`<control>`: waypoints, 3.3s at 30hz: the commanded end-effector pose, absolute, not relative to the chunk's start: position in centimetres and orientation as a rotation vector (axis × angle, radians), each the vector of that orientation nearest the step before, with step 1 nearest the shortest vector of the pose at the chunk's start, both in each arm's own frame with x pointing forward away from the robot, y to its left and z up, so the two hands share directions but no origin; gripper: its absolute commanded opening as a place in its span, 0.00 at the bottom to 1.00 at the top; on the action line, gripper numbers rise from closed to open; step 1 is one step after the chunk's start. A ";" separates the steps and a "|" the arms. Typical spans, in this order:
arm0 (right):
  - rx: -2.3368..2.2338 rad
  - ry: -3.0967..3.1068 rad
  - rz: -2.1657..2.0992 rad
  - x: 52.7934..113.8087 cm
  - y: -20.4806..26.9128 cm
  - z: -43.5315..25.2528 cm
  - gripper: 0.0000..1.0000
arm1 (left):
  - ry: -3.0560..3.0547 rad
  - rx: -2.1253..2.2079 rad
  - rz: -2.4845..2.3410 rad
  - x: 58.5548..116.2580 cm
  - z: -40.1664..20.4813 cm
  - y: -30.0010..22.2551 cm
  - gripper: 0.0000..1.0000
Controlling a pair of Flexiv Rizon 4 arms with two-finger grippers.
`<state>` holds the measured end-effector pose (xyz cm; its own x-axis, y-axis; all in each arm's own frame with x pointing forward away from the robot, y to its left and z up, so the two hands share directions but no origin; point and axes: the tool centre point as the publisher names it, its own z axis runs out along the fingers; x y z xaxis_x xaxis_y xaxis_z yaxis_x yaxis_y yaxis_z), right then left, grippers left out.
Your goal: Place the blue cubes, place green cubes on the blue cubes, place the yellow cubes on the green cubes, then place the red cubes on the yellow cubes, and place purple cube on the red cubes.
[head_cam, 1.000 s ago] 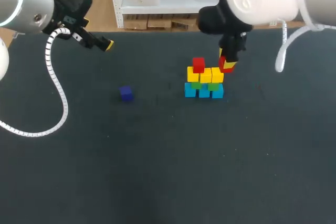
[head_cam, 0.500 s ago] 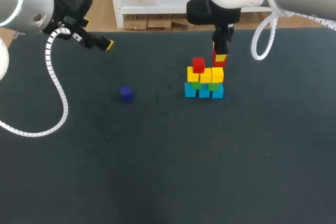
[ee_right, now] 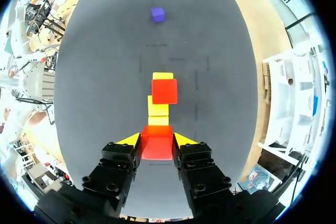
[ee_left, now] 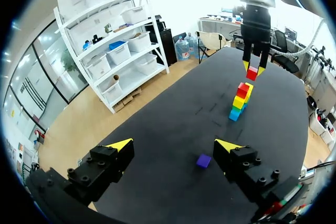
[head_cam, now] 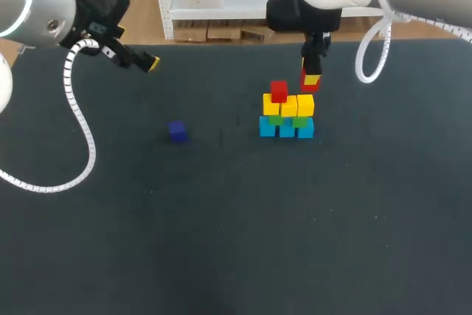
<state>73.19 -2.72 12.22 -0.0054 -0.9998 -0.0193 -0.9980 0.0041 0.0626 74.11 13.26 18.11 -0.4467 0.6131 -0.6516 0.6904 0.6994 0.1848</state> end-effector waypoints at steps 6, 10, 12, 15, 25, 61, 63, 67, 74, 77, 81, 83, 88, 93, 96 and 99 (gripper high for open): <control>2.199 -2.210 -0.087 72.9 -2.9 12.2 0.00 | 2.184 0.995 -0.147 74.2 18.1 13.4 1.00; 2.167 -2.216 -0.087 73.1 -2.8 11.9 0.00 | 2.184 0.995 -0.147 74.2 18.1 13.4 1.00; 2.162 -2.212 -0.083 73.3 -2.7 11.8 0.00 | 2.184 0.995 -0.147 74.2 18.1 13.4 1.00; 2.160 -2.202 -0.083 73.5 -2.3 11.7 0.00 | 2.184 0.995 -0.147 74.2 18.1 13.4 1.00; 2.152 -2.144 -0.082 73.8 -1.2 11.3 0.00 | 2.184 0.995 -0.147 74.2 18.1 13.4 1.00; 2.144 -2.093 -0.152 73.9 -1.0 9.0 0.00 | 2.184 0.995 -0.147 74.2 18.1 13.4 1.00; 2.145 -2.091 -0.151 73.9 -1.0 9.0 0.02 | 2.184 0.995 -0.147 74.2 18.1 13.4 1.00; 2.148 -2.091 -0.152 73.9 -1.0 8.9 0.18 | 2.184 0.995 -0.147 74.2 18.1 13.4 1.00; 2.152 -2.072 -0.149 73.8 -0.9 8.6 0.81 | 2.184 0.995 -0.147 74.2 18.1 13.4 1.00; 2.150 -2.069 -0.146 73.8 -0.9 8.6 1.00 | 2.184 0.995 -0.147 74.2 18.1 13.4 1.00; 2.149 -2.081 -0.148 73.8 -1.1 8.7 1.00 | 2.184 0.995 -0.147 74.2 18.1 13.4 1.00; 2.148 -2.091 -0.147 73.8 -1.2 8.9 1.00 | 2.184 0.995 -0.147 74.2 18.1 13.4 1.00; 2.158 -2.115 -0.136 73.6 -1.3 9.8 1.00 | 2.184 0.995 -0.147 74.2 18.1 13.4 1.00; 2.181 -2.149 -0.115 73.2 -1.5 11.1 1.00 | 2.184 0.995 -0.147 74.2 18.1 13.4 1.00; 2.195 -2.171 -0.096 73.0 -1.7 11.9 1.00 | 2.184 0.995 -0.147 74.2 18.1 13.4 1.00; 2.215 -2.186 -0.066 72.7 -1.7 12.8 1.00 | 2.184 0.995 -0.147 74.2 18.1 13.4 1.00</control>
<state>74.44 -1.05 12.21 0.0131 -0.9999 0.0039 -0.9918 -0.0125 0.1270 74.12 13.26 18.11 -0.4467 0.6130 -0.6517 0.6904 0.6994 0.1847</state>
